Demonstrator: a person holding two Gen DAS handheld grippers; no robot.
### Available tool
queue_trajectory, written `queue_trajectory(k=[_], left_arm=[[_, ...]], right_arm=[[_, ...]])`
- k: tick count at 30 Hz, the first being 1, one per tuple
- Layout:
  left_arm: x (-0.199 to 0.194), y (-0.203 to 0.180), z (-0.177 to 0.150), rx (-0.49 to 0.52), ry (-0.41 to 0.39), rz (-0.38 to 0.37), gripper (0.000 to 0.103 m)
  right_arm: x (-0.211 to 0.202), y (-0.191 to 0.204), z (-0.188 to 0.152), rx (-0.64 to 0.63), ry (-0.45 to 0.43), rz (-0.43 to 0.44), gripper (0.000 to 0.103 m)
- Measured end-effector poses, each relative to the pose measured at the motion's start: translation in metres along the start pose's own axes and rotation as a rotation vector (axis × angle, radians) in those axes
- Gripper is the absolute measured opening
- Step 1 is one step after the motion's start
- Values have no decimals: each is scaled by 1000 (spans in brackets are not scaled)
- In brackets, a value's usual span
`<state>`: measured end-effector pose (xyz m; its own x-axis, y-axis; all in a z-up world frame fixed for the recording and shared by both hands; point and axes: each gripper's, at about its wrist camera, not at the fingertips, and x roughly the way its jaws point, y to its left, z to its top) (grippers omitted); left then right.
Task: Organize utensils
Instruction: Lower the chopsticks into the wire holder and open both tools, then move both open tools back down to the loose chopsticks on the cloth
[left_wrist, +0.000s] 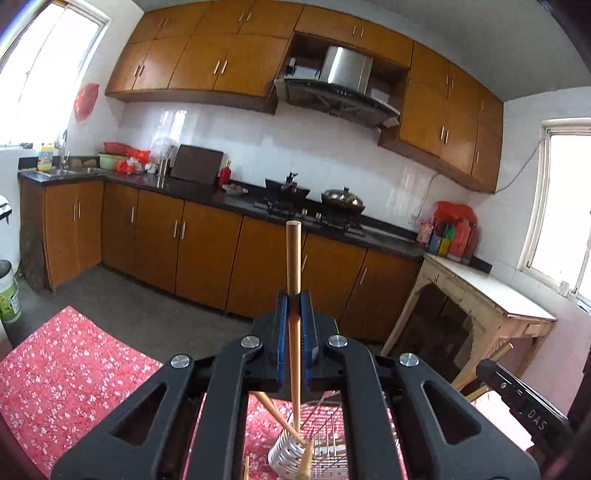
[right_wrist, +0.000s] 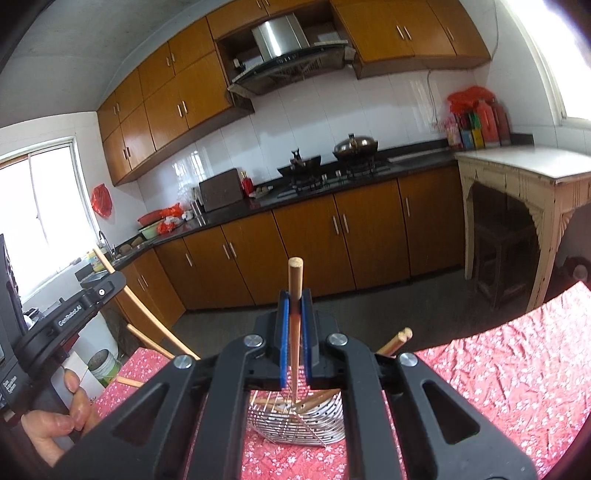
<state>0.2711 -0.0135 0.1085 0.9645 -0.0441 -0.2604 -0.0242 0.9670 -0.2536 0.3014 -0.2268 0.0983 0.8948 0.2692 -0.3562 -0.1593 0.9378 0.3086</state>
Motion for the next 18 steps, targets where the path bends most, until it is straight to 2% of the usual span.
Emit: queue_trajectory(k=[4,9,12,14,18], left_arm=[[8,6,-4,-12,52,-13,7],[3,9,0,-12,70,-23,9],[-4,11,5,-11,63,-21,19],[-11,13,7,-16,50,-13,32],[-25,18,14,-29,33,-9,33]], right_arm=[[11,-6,-6,17,35,-13,7],[12,-9,-8,38,33,-31,12],[4,-14,-6,53,17,-41,18],[-4,-16,-5,57,2,-52,24],[-25,-18,-2,59,-35,-75,26]])
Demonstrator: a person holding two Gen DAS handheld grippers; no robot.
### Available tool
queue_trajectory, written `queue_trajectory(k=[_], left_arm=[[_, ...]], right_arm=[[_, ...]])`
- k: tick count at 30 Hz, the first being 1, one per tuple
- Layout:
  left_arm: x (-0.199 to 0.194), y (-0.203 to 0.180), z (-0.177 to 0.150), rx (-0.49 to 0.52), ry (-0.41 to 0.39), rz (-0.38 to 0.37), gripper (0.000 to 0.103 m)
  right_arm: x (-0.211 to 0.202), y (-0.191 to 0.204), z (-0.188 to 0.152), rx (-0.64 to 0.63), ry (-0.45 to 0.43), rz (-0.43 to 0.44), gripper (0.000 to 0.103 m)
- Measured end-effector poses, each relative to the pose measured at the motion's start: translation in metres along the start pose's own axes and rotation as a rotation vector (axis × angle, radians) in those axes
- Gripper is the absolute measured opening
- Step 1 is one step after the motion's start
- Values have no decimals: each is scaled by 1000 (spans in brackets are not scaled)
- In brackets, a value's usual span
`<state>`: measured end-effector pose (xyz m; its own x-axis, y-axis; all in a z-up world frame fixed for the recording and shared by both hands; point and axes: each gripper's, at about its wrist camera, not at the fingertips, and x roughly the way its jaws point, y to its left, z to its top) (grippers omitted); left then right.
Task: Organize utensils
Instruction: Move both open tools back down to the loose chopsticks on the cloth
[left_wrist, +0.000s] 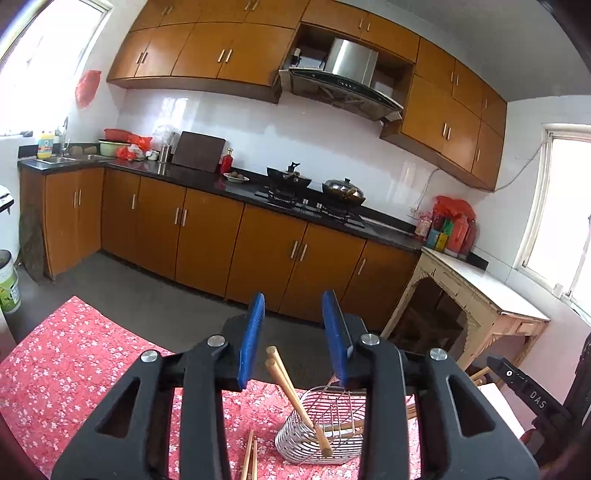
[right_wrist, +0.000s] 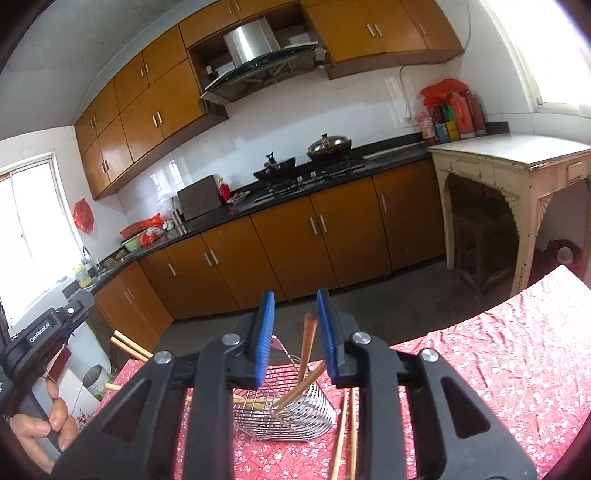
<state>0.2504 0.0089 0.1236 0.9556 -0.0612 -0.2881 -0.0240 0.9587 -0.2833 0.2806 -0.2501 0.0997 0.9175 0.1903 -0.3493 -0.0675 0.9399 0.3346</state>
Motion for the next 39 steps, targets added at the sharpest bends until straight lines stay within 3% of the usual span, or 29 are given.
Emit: queue_trajectory(k=[7,13,20,28,35,39], left_arm=[[-34,15,8,-19,-31,17,34],[-67,46,-11,-4,-16,65,40],[-56,79,-78,80,143,136,42],[-24,83,-176,173,410,63,41],[-25,80,-213,199,469,17,42],[-24,77,-216,203,469,1,42]], right_arm=[[-47,-11,-1,5,-45,-32,26],[-82,-34,-32,17,-8,-68,26],[-60,-59,-109,-10,205,-138,26],[-25,-52,-199,-89,445,-94,26],[-13,-43,-218,-132,509,-108,26],[-9,-41,-219,-154,517,-132,26]])
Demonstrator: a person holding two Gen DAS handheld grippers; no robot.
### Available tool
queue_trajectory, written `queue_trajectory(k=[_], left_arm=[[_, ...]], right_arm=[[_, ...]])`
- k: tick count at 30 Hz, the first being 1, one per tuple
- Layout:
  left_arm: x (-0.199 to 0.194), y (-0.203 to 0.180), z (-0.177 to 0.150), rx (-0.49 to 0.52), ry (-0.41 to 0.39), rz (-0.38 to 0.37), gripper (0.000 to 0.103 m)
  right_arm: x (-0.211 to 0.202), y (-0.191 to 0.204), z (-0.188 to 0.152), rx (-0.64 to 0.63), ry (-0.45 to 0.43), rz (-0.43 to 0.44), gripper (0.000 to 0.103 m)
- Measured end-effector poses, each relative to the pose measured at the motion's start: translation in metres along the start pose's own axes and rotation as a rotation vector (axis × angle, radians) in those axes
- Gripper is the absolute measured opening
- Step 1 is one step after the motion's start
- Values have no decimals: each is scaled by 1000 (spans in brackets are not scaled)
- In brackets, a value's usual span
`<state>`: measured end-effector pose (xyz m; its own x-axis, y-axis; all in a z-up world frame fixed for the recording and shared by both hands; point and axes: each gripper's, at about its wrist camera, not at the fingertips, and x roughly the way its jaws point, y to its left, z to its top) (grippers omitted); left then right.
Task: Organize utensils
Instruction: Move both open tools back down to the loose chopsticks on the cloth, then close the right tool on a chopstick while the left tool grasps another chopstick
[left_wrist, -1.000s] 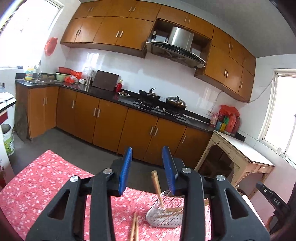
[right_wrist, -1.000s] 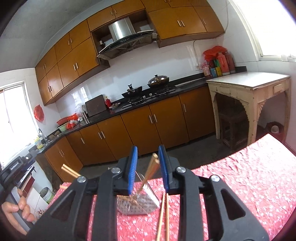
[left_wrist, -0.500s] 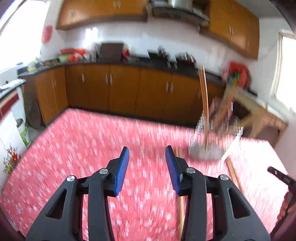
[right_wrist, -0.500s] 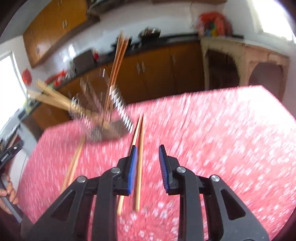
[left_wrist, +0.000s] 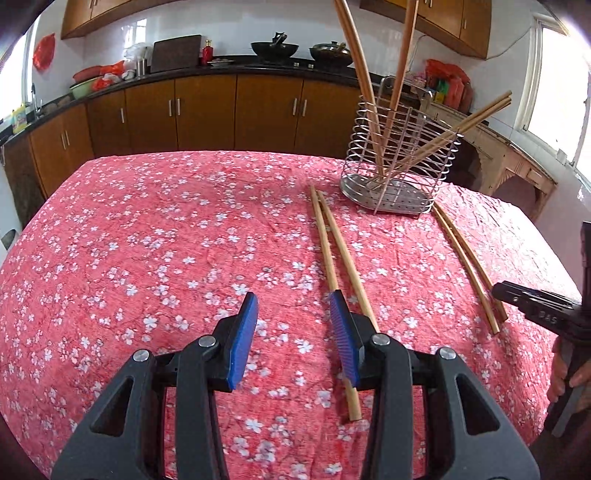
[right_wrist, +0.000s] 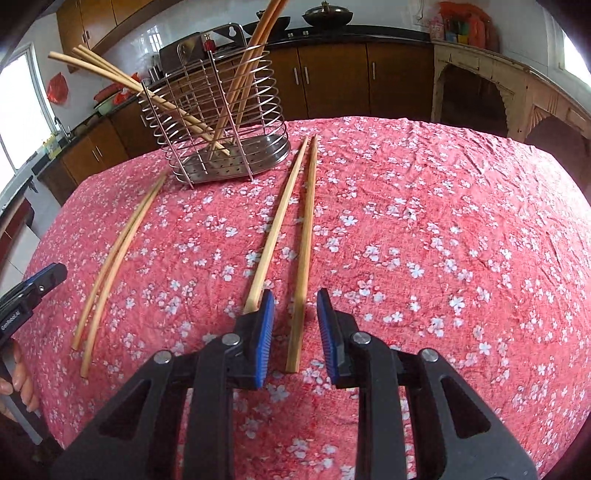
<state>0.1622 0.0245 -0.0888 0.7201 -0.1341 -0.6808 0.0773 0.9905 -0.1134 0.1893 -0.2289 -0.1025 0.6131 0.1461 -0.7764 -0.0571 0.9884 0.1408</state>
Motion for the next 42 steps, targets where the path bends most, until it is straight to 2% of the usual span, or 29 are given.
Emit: queue_trajectory(k=[9,17,23,29,40,41,42], left_arm=[[6,-15,-1,34,40,-20,42],[19,-32,-5,83,90,2,42],[29,-34,-5,80,136,34,41],[35,-39,-3,90,136,72,33],[36,-47,-6,142,139,73,32],[38,-50,-6,148,139,75,27],[39,-52,-6,155,138,77,20]], right_arm=[[8,2,2,-4,-1,-30,23],[9,1,3,-7,-10,-44,23],[10,1,3,-19,-14,-52,23],[10,3,2,-33,-14,-64,23],[10,4,1,-44,-13,-75,23],[10,4,1,-44,-12,-76,22],[10,4,2,-44,-12,-81,16]])
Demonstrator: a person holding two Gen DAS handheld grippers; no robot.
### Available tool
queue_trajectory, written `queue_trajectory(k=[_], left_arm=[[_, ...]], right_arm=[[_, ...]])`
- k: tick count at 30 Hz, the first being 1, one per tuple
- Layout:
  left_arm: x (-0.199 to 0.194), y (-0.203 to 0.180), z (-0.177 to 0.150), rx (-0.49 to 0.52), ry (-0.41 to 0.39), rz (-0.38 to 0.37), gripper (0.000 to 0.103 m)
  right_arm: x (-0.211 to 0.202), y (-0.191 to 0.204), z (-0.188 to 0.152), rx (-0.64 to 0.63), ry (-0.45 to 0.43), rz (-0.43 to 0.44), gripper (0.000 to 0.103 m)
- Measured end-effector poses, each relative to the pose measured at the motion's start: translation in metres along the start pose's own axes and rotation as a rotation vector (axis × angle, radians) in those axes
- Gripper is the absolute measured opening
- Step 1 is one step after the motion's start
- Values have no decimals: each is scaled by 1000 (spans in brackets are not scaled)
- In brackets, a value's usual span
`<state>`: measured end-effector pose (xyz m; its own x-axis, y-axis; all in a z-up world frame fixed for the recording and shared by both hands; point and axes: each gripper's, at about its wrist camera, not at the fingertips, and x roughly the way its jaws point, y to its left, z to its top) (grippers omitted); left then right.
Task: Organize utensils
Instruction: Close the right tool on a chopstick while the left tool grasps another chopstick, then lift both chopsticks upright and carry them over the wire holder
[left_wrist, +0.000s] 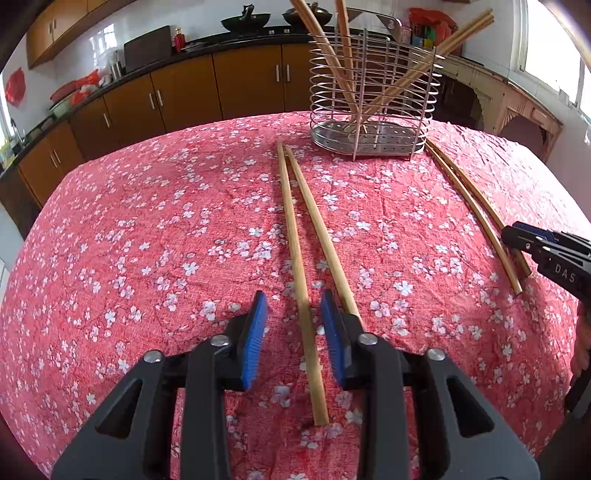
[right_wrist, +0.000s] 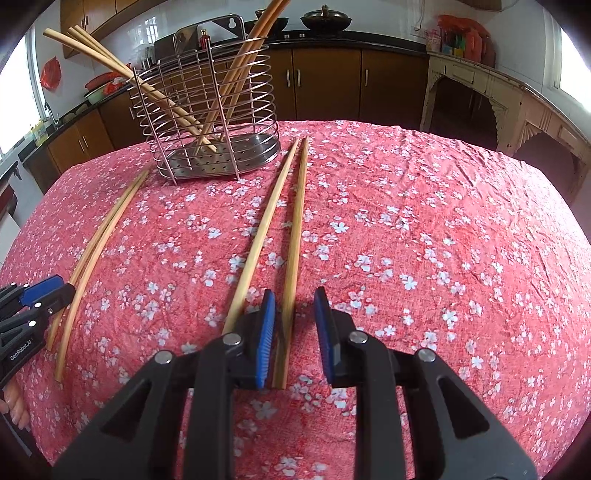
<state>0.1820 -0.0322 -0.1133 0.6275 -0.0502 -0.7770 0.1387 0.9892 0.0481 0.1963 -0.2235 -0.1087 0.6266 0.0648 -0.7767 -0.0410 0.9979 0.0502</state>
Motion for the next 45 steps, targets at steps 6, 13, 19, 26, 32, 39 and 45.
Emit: queue_trajectory(k=[6,13,19,26,32,39,45], left_arm=[[18,22,21,-38,8,60,7],[34,77,41,-151,6,66,7],[31,84,40,-171,-10,38,9],[28,90,39,-184,-15,6,13],[30,91,40,-188,-15,4,13],[32,85,42,-161,-9,37,14],[32,87,42,-172,-12,19,15]], right_arm=[[6,-24,9,57,-1,-21,8],[13,-81,22,175,-2,-105,8],[15,-82,21,150,-13,-131,9],[15,-80,20,169,-16,-111,9],[13,-81,18,151,-13,-133,9],[13,-78,19,140,-11,-146,9],[13,-79,19,143,-11,-142,9]])
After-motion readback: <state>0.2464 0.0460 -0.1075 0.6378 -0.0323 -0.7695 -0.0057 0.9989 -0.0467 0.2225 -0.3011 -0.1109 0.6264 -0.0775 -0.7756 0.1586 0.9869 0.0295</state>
